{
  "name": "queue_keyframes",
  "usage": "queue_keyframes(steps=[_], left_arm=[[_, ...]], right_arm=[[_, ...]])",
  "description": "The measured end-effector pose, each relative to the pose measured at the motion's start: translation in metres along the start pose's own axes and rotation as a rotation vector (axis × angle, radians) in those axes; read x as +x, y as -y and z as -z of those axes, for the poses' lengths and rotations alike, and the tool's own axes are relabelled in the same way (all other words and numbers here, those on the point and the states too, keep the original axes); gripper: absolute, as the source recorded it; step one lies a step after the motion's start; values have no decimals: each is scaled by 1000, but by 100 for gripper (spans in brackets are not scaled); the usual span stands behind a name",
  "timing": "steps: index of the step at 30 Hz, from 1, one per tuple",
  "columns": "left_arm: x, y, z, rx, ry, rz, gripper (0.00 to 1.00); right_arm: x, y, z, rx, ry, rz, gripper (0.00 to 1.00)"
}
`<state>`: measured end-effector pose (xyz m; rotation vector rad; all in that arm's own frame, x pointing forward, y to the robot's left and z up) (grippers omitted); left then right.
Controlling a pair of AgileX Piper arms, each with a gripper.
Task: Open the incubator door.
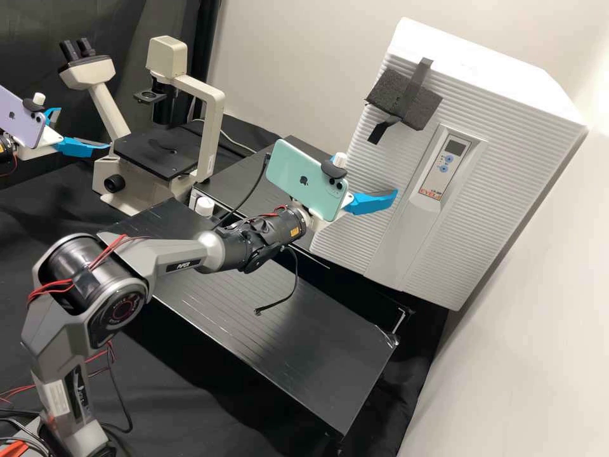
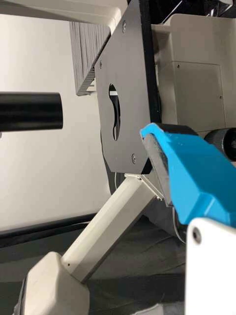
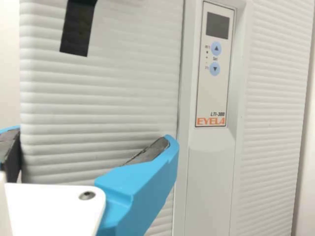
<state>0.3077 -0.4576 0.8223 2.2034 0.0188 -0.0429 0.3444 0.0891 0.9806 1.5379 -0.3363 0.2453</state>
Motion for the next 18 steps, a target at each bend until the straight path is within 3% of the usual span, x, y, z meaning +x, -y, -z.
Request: queue_keyframes(steps=[18], left_arm=[[0, 0, 0, 0, 0, 0, 100]], right_arm=[[-4, -3, 4, -6, 10, 26, 0]])
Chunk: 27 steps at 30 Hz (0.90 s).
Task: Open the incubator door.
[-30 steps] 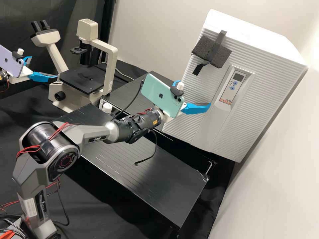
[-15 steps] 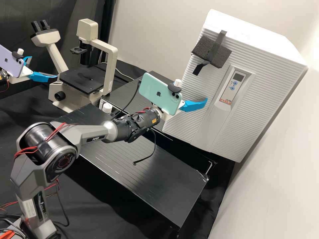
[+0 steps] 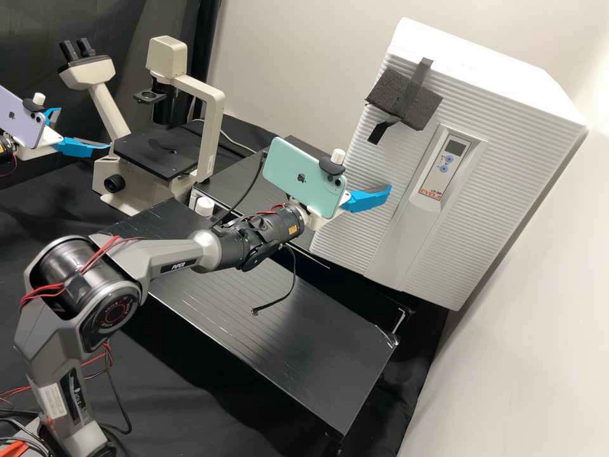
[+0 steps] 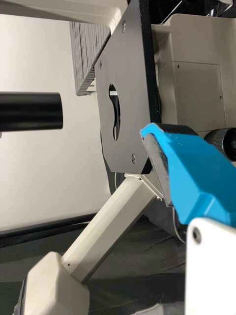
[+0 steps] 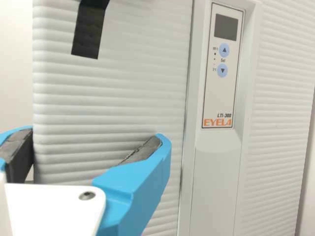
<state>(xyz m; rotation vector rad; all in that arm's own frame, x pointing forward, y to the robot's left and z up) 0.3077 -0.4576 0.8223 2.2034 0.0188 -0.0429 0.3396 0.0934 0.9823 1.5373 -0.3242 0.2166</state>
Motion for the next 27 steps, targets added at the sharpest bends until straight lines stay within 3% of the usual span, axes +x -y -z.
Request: queue_keyframes(steps=[19, 27], left_arm=[[0, 0, 0, 0, 0, 0, 100], [0, 0, 0, 0, 0, 0, 100]], right_arm=[[-2, -5, -6, -9, -16, 13, 0], [-16, -20, -17, -22, -39, 7, 0]])
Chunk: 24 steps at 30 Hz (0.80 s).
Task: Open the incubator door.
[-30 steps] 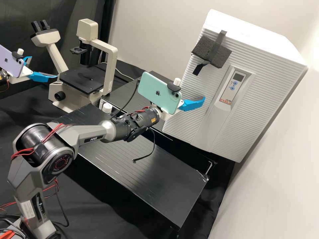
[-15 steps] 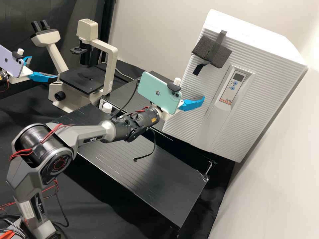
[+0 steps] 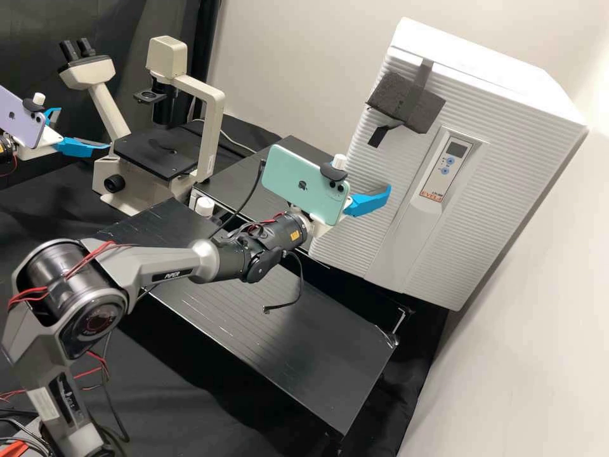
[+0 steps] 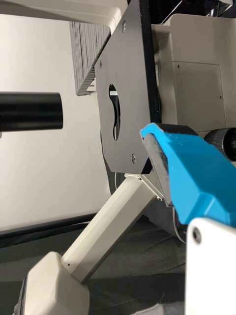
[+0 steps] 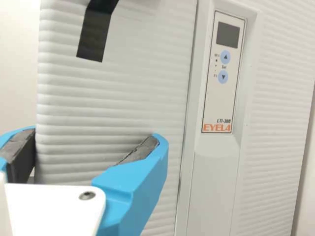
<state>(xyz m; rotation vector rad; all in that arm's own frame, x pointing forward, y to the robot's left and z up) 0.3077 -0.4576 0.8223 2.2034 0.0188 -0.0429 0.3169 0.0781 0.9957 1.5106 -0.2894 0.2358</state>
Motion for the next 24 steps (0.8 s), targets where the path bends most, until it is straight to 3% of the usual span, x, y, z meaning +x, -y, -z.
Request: queue_keyframes(steps=[6, 7, 13, 15, 19, 24], left_arm=[[0, 0, 0, 0, 0, 0, 100], [0, 0, 0, 0, 0, 0, 100], [0, 0, 0, 0, 0, 0, 100], [0, 0, 0, 0, 0, 0, 100], [0, 0, 0, 0, 0, 0, 100], [0, 0, 0, 0, 0, 0, 100]], right_arm=[[-20, -12, -10, -37, -34, -21, 0], [-24, -15, -13, -45, -35, -24, 100], [-59, -31, -21, -68, -8, -83, 100], [-70, -35, -23, -61, 24, -102, 100], [-91, -41, -27, -11, 82, -153, 100], [-114, -50, -31, 82, 134, -244, 100]])
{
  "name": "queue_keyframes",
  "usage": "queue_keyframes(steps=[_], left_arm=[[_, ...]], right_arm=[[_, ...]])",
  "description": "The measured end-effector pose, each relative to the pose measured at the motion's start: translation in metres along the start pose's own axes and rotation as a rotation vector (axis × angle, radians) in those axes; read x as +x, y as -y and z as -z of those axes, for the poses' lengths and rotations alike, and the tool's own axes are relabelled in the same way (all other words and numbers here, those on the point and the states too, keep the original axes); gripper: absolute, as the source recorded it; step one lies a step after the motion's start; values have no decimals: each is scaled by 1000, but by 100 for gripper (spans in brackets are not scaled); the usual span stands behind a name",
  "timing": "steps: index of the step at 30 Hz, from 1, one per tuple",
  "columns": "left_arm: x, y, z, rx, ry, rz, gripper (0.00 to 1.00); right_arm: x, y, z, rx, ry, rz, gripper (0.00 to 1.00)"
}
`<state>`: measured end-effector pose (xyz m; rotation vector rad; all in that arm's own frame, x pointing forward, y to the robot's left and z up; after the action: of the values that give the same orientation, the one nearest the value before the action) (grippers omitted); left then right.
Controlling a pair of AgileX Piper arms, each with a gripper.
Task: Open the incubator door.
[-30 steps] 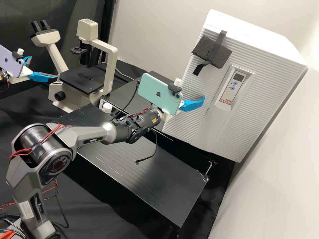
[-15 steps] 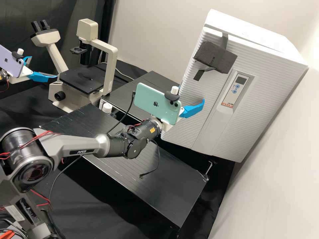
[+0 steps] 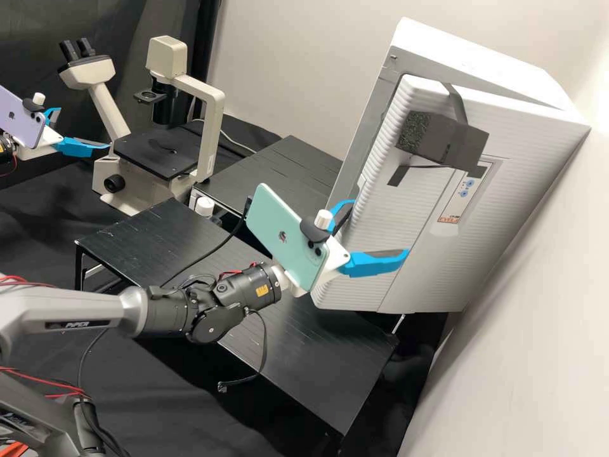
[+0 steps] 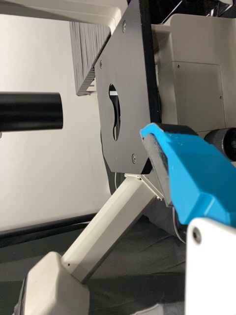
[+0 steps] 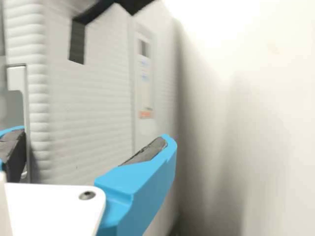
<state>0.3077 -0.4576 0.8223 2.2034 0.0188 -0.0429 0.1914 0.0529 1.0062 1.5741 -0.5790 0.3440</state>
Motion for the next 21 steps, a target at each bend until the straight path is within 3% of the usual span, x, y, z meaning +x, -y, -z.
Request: queue_keyframes(steps=[3, 6, 15, 19, 21], left_arm=[[0, 0, 0, 0, 0, 0, 100], [0, 0, 0, 0, 0, 0, 100], [0, 0, 0, 0, 0, 0, 100], [0, 0, 0, 0, 0, 0, 100], [0, 0, 0, 0, 0, 0, 100]], right_arm=[[-5, -8, -1, 48, 19, -53, 100], [-8, -14, -3, 55, 47, -102, 100], [-19, -16, -11, 15, 124, -167, 100], [-28, -15, -5, 3, 108, -196, 100], [-36, -15, 4, -1, 60, -222, 100]])
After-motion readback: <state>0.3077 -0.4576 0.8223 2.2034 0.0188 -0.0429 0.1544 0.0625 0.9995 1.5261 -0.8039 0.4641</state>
